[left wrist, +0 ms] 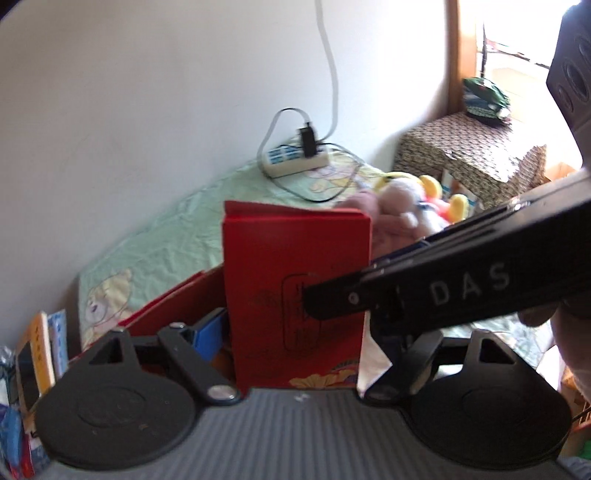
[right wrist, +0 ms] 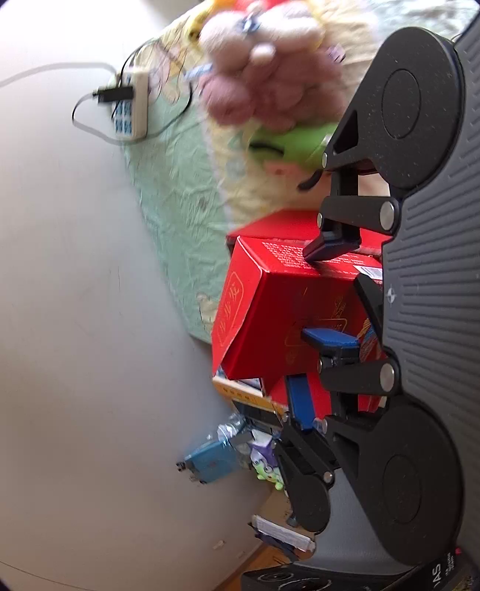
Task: Organize objects
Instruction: 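Lift the red carton with the right gripper and carry it over the box, then lower the red carton into the box beside the pouch and open the right gripper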
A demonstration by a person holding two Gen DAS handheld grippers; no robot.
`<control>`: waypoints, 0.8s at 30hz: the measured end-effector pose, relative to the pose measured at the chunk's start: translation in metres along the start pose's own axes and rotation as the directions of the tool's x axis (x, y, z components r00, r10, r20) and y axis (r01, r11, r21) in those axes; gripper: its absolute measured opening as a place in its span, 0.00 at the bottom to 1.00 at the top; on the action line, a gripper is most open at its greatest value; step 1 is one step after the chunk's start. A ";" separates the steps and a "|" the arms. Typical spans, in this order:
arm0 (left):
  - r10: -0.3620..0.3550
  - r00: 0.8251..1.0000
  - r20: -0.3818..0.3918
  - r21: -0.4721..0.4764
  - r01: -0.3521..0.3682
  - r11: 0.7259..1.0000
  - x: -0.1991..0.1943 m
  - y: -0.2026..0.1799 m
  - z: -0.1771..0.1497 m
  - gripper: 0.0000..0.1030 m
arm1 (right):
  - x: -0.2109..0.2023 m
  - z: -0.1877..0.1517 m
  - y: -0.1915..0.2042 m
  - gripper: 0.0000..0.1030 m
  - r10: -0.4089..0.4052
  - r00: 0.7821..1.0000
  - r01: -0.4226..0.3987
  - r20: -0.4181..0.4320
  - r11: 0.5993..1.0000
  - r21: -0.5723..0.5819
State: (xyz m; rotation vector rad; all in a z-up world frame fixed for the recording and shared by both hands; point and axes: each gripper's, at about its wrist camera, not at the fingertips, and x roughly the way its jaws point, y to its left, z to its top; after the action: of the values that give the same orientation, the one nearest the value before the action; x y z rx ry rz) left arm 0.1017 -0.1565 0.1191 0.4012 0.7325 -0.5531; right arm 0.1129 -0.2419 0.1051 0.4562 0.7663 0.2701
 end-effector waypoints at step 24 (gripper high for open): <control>0.116 0.958 -0.263 -0.287 -0.193 0.938 0.064 0.155 -0.080 0.77 | 0.195 -0.001 0.057 0.38 0.150 0.935 -0.143 -0.322 0.989 0.044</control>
State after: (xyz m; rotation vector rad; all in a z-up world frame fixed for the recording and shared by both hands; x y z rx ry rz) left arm 0.1925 -0.0140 0.0419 0.2312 0.9983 -0.2325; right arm 0.2438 -0.1153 0.0144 0.4954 1.0598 0.4858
